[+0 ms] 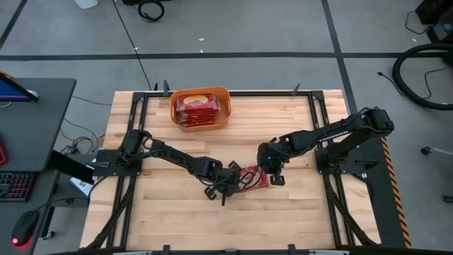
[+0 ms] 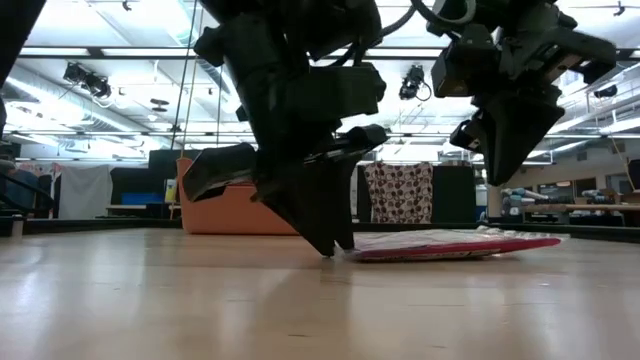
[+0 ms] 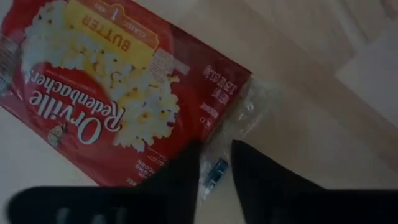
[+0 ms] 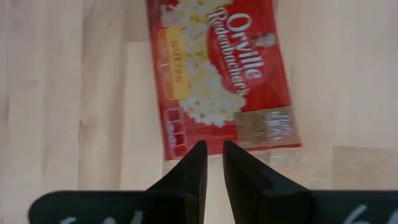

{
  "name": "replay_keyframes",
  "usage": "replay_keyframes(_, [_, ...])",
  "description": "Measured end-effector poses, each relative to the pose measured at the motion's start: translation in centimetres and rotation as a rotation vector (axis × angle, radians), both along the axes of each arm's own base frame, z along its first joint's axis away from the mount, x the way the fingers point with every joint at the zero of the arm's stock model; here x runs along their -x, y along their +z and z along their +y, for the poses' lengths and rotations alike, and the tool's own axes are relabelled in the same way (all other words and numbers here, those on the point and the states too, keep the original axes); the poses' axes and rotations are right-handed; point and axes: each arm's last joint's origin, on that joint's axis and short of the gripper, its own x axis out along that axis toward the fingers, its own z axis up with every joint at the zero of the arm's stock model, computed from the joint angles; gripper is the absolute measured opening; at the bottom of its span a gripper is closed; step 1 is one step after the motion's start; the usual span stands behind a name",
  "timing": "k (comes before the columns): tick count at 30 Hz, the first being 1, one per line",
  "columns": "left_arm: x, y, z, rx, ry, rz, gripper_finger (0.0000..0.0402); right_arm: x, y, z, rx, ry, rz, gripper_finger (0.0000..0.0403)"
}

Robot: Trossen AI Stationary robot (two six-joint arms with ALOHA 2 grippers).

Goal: Sort popcorn bags into baskets
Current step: Put the red popcorn bag into the orange bin

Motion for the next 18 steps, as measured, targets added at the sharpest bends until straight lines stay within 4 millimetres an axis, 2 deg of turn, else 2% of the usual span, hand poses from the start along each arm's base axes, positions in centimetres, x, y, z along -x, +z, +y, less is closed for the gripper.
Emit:
replay_keyframes(6, [0.0, -0.1, 0.2, 0.036, 0.085, 0.011, 0.001, 0.0, 0.1, 0.8, 0.019, 0.029, -0.018, 0.0058])
replay_keyframes(12, [0.2, 0.3, 0.3, 0.085, 0.178, 0.018, 0.0005, 0.0, 0.2, 1.4, 0.025, 0.053, -0.036, 0.0058])
replay_keyframes(18, [0.4, 2.4, 1.2, 0.179, 0.306, -0.011, 0.0003, -0.6, 0.5, 1.8, 0.098, 0.007, -0.121, 0.0062])
